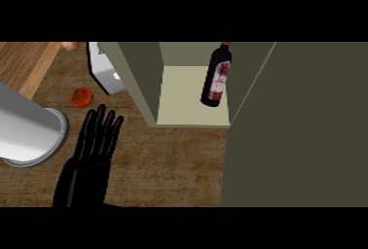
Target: Pick up the wine, place it into the cabinet and close the cabinet
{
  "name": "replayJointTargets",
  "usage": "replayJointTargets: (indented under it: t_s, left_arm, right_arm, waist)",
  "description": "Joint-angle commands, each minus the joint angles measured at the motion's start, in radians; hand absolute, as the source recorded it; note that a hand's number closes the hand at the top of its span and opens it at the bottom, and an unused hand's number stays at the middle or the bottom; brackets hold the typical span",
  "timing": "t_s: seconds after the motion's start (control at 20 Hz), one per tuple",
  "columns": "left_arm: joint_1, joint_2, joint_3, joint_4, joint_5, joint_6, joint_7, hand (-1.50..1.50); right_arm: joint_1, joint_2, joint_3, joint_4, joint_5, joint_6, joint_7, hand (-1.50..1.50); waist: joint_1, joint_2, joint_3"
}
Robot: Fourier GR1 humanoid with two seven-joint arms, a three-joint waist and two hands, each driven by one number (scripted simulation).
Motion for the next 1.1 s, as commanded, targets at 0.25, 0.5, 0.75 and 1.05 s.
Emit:
replayJointTargets:
  t_s: [0.25, 0.5, 0.75, 1.05]
  left_arm:
    - [0.297, 0.168, 0.124, -0.247, 0.015, -0.038, -0.05, -1.5]
    - [0.484, 0.233, 0.262, -0.273, 0.088, -0.171, -0.129, -1.5]
    - [0.605, 0.285, 0.461, -0.264, 0.213, -0.341, -0.155, -1.5]
    - [0.649, 0.303, 0.583, -0.254, 0.263, -0.44, -0.138, -1.5]
  right_arm:
    - [0.03, -0.005, 0.195, -0.098, -0.114, 0.017, 0.205, 1.5]
    - [0.094, 0.077, 0.412, -0.176, 0.031, -0.041, 0.223, 1.5]
    - [0.004, 0.148, 0.534, -0.122, 0.131, -0.104, 0.258, 1.5]
    - [-0.259, 0.157, 0.714, 0.021, 0.323, -0.366, 0.276, 1.5]
  waist:
    - [0.01, 0.0, -0.002]
    - [0.006, -0.005, -0.003]
    - [0.008, -0.003, -0.002]
    - [0.01, 0.0, -0.003]
